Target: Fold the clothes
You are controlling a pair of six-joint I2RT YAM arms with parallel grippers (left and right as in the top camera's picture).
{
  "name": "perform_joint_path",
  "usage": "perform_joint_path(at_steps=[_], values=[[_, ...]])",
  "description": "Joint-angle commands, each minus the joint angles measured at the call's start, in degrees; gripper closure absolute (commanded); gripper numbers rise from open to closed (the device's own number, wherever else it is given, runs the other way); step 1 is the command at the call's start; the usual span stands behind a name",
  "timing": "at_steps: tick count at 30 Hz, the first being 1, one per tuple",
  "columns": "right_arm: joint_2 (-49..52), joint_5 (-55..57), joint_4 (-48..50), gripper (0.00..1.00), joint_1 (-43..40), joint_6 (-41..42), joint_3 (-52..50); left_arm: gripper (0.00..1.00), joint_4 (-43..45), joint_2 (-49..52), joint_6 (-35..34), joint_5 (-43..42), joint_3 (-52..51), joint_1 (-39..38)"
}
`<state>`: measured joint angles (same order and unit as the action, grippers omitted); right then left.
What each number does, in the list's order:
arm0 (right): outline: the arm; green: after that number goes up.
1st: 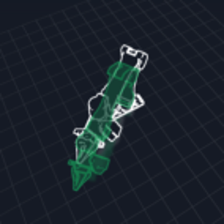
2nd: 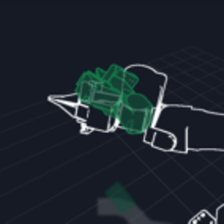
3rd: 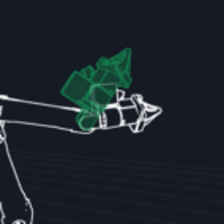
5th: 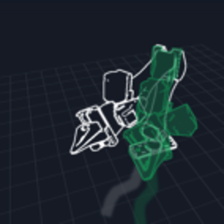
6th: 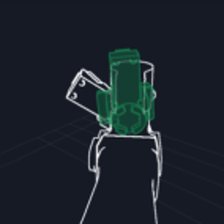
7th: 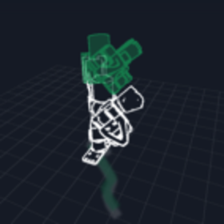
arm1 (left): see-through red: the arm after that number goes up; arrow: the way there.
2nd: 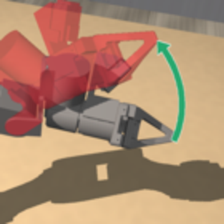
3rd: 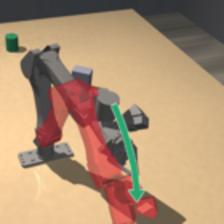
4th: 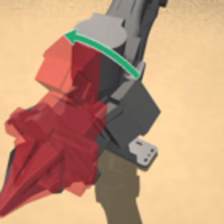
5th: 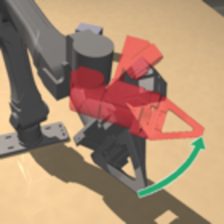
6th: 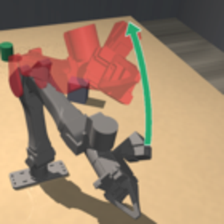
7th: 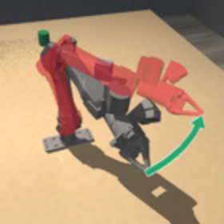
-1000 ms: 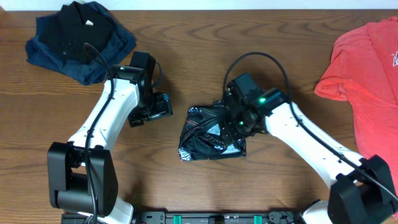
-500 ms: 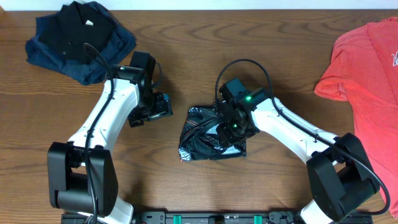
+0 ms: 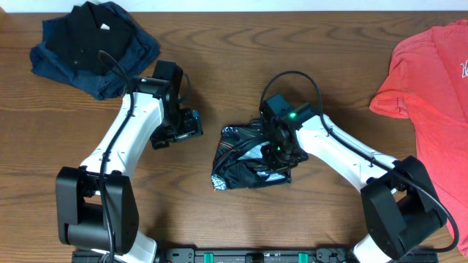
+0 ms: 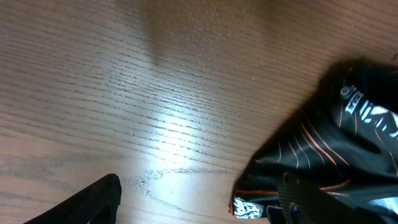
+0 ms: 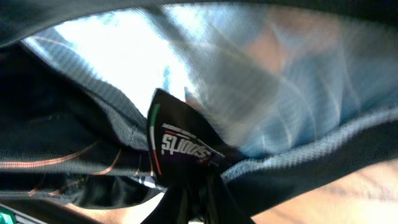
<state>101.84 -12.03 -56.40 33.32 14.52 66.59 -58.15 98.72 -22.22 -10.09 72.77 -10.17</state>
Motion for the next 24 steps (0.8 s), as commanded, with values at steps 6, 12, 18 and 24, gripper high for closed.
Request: perform_joint_path(at_steps=[6,12,18,24], values=[[-0.09,1.7,-8.2,0.96,-1.22,4.39,5.84,0.18,-0.24,0.13,0.76,0.74,-0.35,0.2],[-0.11,6.19,-13.9,0.97,-1.27,8.5,9.31,0.18,-0.24,0.13,0.76,0.74,-0.35,0.2],[-0.11,14.25,-17.94,0.89,-1.62,13.49,9.6,0.18,-0.24,0.13,0.76,0.74,-0.35,0.2],[-0.11,20.02,-20.15,0.73,-2.19,19.39,9.57,0.18,-0.26,0.13,0.76,0.74,-0.35,0.2]])
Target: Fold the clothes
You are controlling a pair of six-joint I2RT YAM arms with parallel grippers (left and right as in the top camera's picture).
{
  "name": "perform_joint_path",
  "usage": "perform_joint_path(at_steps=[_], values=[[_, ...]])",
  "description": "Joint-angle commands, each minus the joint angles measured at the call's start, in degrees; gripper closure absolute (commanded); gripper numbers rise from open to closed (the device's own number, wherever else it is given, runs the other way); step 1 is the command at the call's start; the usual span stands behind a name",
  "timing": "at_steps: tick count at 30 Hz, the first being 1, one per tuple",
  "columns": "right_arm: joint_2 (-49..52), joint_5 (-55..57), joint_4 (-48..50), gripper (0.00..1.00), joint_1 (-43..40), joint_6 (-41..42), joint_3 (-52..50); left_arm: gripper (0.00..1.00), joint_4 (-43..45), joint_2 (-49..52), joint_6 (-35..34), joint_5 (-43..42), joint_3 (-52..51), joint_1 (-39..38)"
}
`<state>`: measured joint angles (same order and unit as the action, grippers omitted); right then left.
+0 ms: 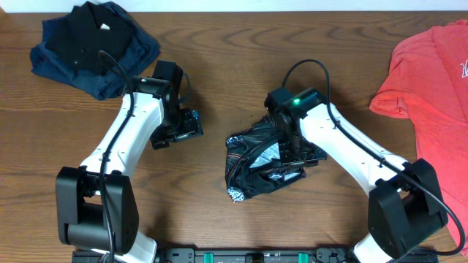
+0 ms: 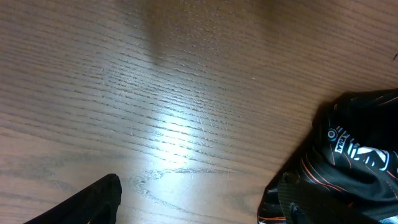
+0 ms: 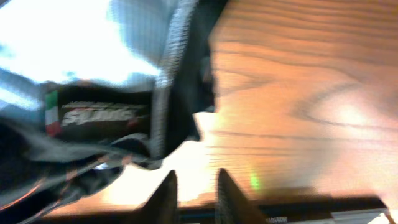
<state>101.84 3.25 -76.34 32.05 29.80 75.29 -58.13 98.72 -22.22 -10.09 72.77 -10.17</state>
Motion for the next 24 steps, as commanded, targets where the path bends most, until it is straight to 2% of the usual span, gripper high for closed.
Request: perform_joint_path(at_steps=[1,6,10,13,15,24], values=[[-0.11,4.74,-0.22,0.69,-0.92,4.11,0.9,0.18,-0.26,0.13,0.79,0.74,-0.35,0.2],[-0.26,2.58,0.96,0.68,-0.92,3.45,0.9,0.18,-0.22,0.13,0.76,0.74,-0.35,0.2],[-0.33,-5.77,5.64,0.67,-0.92,-3.74,0.92,0.18,0.11,0.13,0.76,0.74,-0.35,0.2],[-0.33,-14.47,10.54,0.39,-0.92,-12.09,0.9,0.18,0.15,0.13,0.76,0.74,-0.35,0.2],[-0.33,-17.79,12.31,0.29,-0.9,-15.58,0.9,0.18,0.13,0.13,0.76,0.74,-0.35,0.2],[-0.31,-18.49,12.5,0.24,-0.74,-20.09,0.07,0.18,0.15,0.13,0.76,0.74,-0.35,0.2]])
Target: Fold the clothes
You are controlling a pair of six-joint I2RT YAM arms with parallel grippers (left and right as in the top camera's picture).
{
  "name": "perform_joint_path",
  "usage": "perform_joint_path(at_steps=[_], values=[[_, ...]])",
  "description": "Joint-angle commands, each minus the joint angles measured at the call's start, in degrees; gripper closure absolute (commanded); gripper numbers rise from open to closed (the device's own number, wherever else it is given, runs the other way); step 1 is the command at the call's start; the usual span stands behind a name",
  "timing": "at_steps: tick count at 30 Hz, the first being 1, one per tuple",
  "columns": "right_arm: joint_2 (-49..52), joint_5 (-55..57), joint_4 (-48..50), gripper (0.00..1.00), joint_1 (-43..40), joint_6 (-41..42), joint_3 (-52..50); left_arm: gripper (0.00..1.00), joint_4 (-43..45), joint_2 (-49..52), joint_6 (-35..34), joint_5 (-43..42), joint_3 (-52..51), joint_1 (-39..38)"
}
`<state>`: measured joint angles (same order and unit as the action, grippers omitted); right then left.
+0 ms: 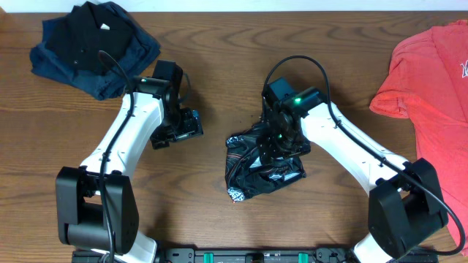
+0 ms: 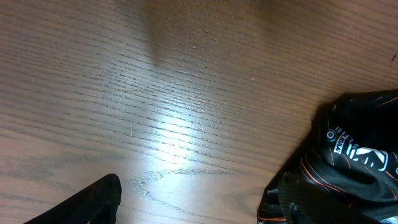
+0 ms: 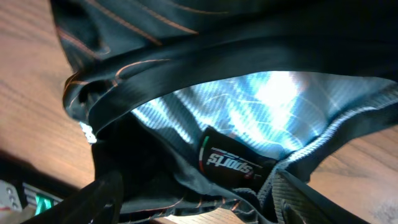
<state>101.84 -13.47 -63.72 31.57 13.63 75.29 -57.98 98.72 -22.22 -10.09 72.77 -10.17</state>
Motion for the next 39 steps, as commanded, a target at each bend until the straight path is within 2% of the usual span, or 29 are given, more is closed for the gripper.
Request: perform_joint_path(at_steps=[1,7,10,14,18,21,37,39], values=[[-0.28,-1.77,-0.11,0.24,-0.2,-4.11,-0.24,0.18,0.0,0.13,0.76,0.74,-0.35,0.2],[-0.24,-2.05,-0.07,0.35,0.35,-4.07,-3.1,0.18,-0.02,0.13,0.76,0.74,-0.35,0.2],[-0.24,-2.05,-0.15,0.46,0.76,-3.39,-4.46,0.18,-0.02,0.13,0.76,0.74,-0.35,0.2],[-0.24,-1.75,-0.11,0.7,0.66,-0.42,-4.57,0.18,-0.04,0.13,0.76,0.74,-0.35,0.2],[-0.24,1.46,-0.35,0.88,0.46,3.21,-4.52,0.18,-0.09,0.13,0.76,0.74,-0.35,0.2],[-0.26,4.0,-0.83,0.97,0.09,5.68,-4.5,0.18,-0.11,0.13,0.76,0.74,-0.35,0.2],[-0.39,21.31,-9.05,0.98,-2.32,21.94,-3.72,0.18,0.02,0.13,0.76,0.74,-0.35,0.2],[-0.39,23.15,-10.08,0.96,-2.45,23.98,-3.72,0.18,0.02,0.13,0.76,0.74,-0.35,0.2]])
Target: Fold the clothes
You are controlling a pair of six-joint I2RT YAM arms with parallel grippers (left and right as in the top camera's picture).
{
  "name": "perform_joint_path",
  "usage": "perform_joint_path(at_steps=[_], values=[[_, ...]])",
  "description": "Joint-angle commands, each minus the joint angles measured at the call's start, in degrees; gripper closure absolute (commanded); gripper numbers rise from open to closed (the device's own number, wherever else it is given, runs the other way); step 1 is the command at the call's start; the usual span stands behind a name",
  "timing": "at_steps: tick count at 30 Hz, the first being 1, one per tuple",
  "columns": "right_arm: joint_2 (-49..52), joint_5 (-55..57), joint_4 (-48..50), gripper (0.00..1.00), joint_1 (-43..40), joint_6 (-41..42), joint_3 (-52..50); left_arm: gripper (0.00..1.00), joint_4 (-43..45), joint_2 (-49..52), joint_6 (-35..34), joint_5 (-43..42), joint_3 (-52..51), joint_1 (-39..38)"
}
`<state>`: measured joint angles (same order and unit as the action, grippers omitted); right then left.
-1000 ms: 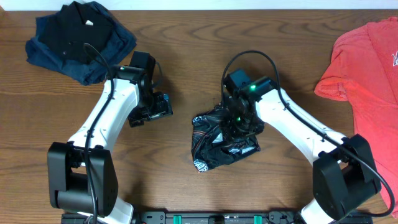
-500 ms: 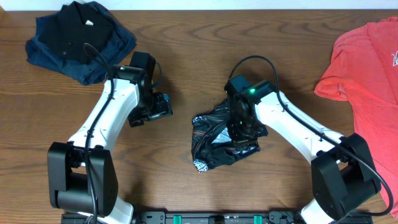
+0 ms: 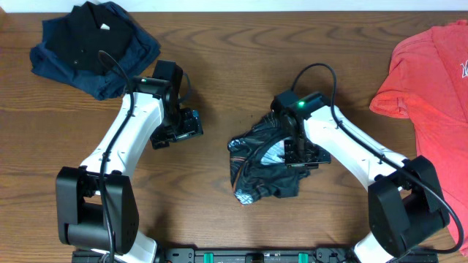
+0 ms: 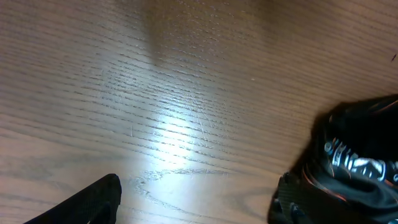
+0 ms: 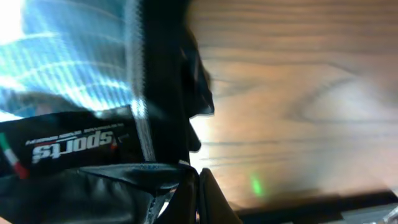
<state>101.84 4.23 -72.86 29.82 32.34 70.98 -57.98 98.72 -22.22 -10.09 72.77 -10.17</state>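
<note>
A crumpled black sports garment (image 3: 260, 172) with orange lines and a pale blue mesh lining lies mid-table. My right gripper (image 3: 296, 152) is at its right side. In the right wrist view that gripper (image 5: 198, 200) is shut on the garment's black edge (image 5: 163, 112), just beside a "sports" label (image 5: 67, 147). My left gripper (image 3: 183, 128) hovers left of the garment. It stands open (image 4: 193, 202) over bare wood, and the garment (image 4: 362, 155) shows at the right edge of its view.
A pile of dark navy and black clothes (image 3: 93, 45) lies at the back left. A red T-shirt (image 3: 433, 82) is spread at the right edge. The wooden table (image 3: 219, 44) shows bare between them.
My right gripper was open over the garment's lining and is now shut on its right edge. The garment sits slightly further right and nearer the front. The left arm has not moved.
My right gripper was first shut on the garment near its label. It then stood further right with the fingers slightly apart and the garment shifted right. Then it was wide open over the lining, and now it is shut on the edge again. The left gripper stayed open and still.
</note>
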Motion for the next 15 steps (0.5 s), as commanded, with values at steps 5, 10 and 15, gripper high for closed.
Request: perform_joint_path(at_steps=[5,10,15], values=[[-0.39,6.99,-1.49,0.58,-0.79,6.43,0.61,0.18,0.0,0.13,0.76,0.74,-0.35,0.2],[-0.39,7.78,-2.95,0.3,-0.79,6.4,3.17,0.18,0.02,0.13,0.76,0.74,-0.35,0.2],[-0.39,3.67,-1.84,0.23,-0.2,-3.5,8.35,0.18,0.07,0.13,0.76,0.74,-0.35,0.2]])
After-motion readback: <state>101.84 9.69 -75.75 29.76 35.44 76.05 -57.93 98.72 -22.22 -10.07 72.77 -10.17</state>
